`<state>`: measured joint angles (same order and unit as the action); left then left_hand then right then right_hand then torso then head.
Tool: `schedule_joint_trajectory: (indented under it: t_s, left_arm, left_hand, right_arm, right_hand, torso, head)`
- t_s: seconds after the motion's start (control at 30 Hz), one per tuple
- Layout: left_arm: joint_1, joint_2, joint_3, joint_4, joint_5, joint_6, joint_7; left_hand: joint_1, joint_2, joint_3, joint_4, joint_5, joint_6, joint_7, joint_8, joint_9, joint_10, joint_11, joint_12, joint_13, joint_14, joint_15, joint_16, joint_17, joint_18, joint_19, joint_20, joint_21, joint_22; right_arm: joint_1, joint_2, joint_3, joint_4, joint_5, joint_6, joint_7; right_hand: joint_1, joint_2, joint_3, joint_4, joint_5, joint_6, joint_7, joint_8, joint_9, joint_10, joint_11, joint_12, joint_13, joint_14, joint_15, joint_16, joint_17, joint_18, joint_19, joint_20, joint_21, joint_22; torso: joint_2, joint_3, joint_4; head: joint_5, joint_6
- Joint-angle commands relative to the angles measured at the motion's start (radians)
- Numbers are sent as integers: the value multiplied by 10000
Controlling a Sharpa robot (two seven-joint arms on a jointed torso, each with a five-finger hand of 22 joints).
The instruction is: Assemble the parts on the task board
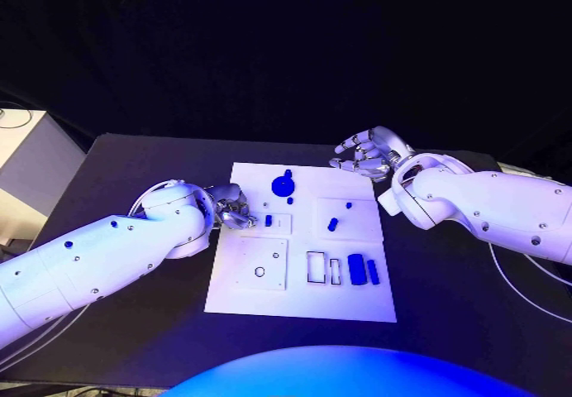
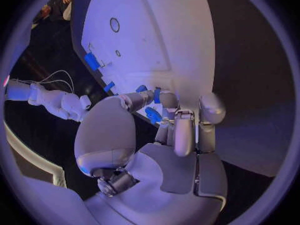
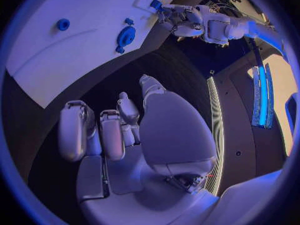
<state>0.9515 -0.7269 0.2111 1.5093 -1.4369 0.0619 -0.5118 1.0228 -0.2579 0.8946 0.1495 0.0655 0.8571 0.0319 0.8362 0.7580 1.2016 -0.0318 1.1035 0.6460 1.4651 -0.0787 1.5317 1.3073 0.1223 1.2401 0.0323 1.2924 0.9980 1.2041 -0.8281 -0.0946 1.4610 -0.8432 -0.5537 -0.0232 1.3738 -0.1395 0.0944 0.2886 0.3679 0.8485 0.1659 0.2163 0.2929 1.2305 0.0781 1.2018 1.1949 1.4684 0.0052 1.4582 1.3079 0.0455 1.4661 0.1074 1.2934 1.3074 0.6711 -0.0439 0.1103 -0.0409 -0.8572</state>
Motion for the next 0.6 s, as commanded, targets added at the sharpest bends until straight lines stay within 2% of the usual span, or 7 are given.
schedule_joint_trajectory:
  t_s: [0.03,0.3,0.6]
  left_arm:
    - [-61,15,-52,-3,95,94,-97]
    - [-61,23,-52,-7,104,-31,-115]
    - [-61,11,-52,-44,104,25,-144]
  left_hand:
    - [-186,-4,-150,148,4,92,18,-16,-59,74,-5,16,11,819,-43,55,1800,-69,35,-14,44,4]
    - [-342,-120,-553,534,-3,124,28,11,-176,54,3,14,13,815,-37,48,1792,-64,20,-12,14,-29]
    - [-361,-98,-773,721,3,134,28,28,-229,61,5,30,39,823,-36,59,1821,-65,28,-10,13,-23]
  right_arm:
    - [-4,-2,2,10,-86,82,80]
    - [-4,0,2,9,-87,71,84]
    - [-4,-2,2,10,-87,71,83]
  right_hand:
    - [-75,-26,35,10,40,-43,-5,67,10,-11,6,-12,-7,534,-64,-37,880,168,58,-85,-56,781]
    - [-110,-40,58,8,47,-47,-7,72,13,-29,4,-27,-48,532,-66,-53,866,169,61,-88,-74,772]
    - [-110,-40,58,8,47,-47,-7,72,13,-29,4,-27,-48,532,-66,-53,866,169,61,-88,-74,772]
  torso:
    - [1,2,1]
    - [1,0,-2]
    - [0,4,2]
  head:
    - [-2,-12]
    - [-6,-5]
    - [-6,-7]
